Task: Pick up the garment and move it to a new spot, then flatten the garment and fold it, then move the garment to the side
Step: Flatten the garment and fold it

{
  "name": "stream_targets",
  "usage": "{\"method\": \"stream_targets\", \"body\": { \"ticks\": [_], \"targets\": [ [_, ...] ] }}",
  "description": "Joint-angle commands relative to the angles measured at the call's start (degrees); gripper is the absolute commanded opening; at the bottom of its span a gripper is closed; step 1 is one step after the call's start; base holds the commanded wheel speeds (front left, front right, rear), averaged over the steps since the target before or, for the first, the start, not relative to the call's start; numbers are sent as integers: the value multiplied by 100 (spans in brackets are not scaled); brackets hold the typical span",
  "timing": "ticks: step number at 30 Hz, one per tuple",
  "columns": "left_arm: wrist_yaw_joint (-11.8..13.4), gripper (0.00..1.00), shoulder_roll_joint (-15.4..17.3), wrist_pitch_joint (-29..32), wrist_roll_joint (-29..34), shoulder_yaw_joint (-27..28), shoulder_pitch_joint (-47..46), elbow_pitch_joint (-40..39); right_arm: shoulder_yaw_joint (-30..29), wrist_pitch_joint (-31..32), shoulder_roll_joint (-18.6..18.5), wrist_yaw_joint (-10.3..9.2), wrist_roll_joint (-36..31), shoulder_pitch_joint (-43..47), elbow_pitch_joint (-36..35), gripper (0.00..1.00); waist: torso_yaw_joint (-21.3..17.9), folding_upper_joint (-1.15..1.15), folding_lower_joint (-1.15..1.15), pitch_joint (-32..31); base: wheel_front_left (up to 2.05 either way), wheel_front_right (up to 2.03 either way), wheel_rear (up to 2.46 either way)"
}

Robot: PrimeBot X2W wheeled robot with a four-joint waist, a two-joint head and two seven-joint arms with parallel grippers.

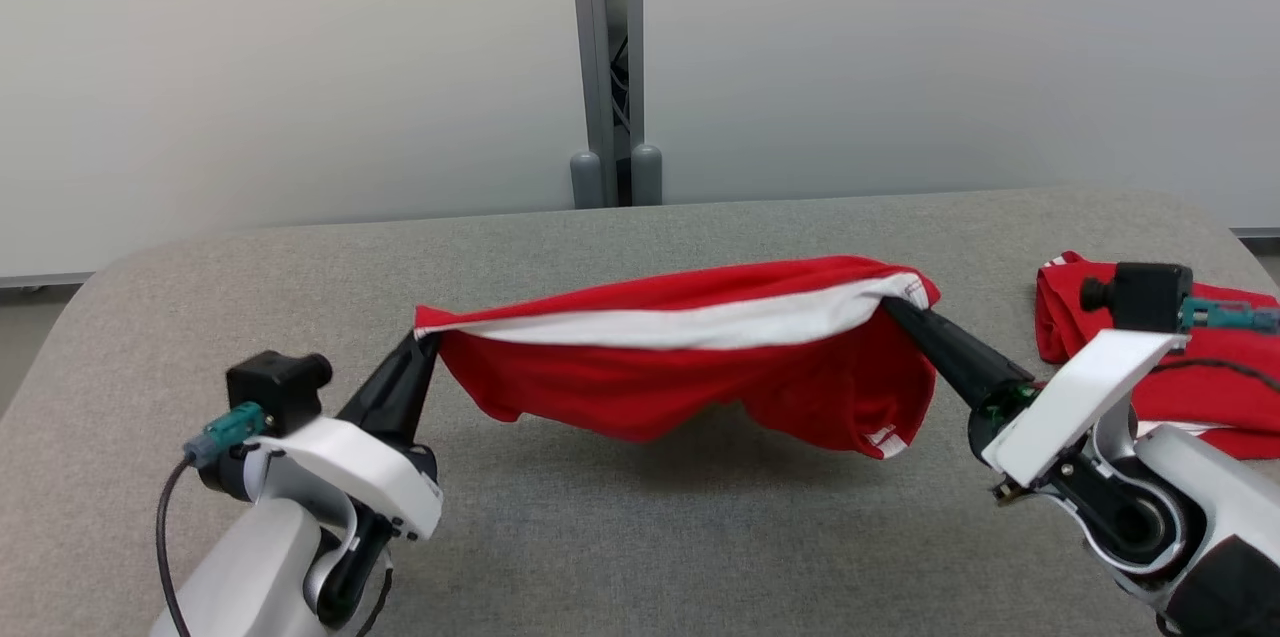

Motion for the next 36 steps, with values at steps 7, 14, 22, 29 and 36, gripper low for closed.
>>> {"method": "stream_targets", "body": {
  "ticks": [7, 14, 22, 29, 36],
  "targets": [
    [-6, 0, -29, 183, -1083, 257, -599, 219, -572, 499, -74, 0, 1121, -212, -355, 0, -19, 0, 0, -120, 0, 0, 0],
    [-5, 0, -72, 156, -1256, 304, -1149, 682, -1119, 686, 159, 0, 1493, -297, -239, 0, -26, 0, 0, -215, 0, 0, 0],
    [-5, 0, -180, 313, -1286, 181, -1784, 1125, -1622, 1123, 573, 0, 1627, -613, 28, 0, -16, 0, 0, -348, 0, 0, 0],
    [7, 0, -384, 1149, -1748, 292, -2383, 1663, -1317, 1231, 779, 0, 755, -1343, 995, 0, -8, 0, 0, -485, 0, 0, 0],
    [-1, 0, -352, 1474, -1812, 193, -2750, 1910, -1068, 1103, 987, 0, 253, -1866, 1621, 0, 16, 0, 0, -540, 0, 0, 0]
  ]
}}
